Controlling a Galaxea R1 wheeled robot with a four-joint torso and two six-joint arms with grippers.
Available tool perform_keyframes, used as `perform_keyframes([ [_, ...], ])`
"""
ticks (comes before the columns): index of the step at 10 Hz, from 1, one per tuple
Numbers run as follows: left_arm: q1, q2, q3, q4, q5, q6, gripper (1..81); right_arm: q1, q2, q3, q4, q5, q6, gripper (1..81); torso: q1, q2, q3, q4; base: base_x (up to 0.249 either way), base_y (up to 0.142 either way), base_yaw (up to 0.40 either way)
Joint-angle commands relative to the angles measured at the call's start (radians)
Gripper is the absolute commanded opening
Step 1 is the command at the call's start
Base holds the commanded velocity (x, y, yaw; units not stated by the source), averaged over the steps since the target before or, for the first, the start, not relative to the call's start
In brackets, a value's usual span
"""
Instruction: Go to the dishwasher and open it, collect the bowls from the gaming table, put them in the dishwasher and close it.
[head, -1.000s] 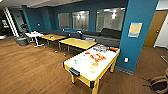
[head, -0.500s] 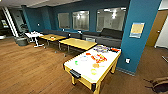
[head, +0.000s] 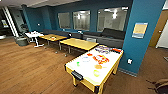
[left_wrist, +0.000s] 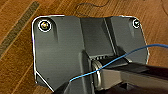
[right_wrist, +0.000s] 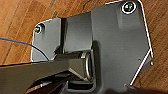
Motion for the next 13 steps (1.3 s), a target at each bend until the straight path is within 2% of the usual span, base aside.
perform_keyframes([
  [1, -0.05, -0.007, 0.004, -0.007, 0.056, 0.002, 81.1, 0.037, -0.004, 0.001, -0.008, -0.044, -0.004, 81.1, 0.0, 0.0, 0.0, 0.0, 0.07, 0.078, 0.0],
  [13, -0.05, -0.012, 0.004, -0.007, 0.055, 0.002, 81.1, 0.041, 0.002, 0.001, -0.009, -0.043, -0.004, 81.1, 0.0, 0.0, 0.0, 0.0, 0.065, 0.08, 0.0],
])
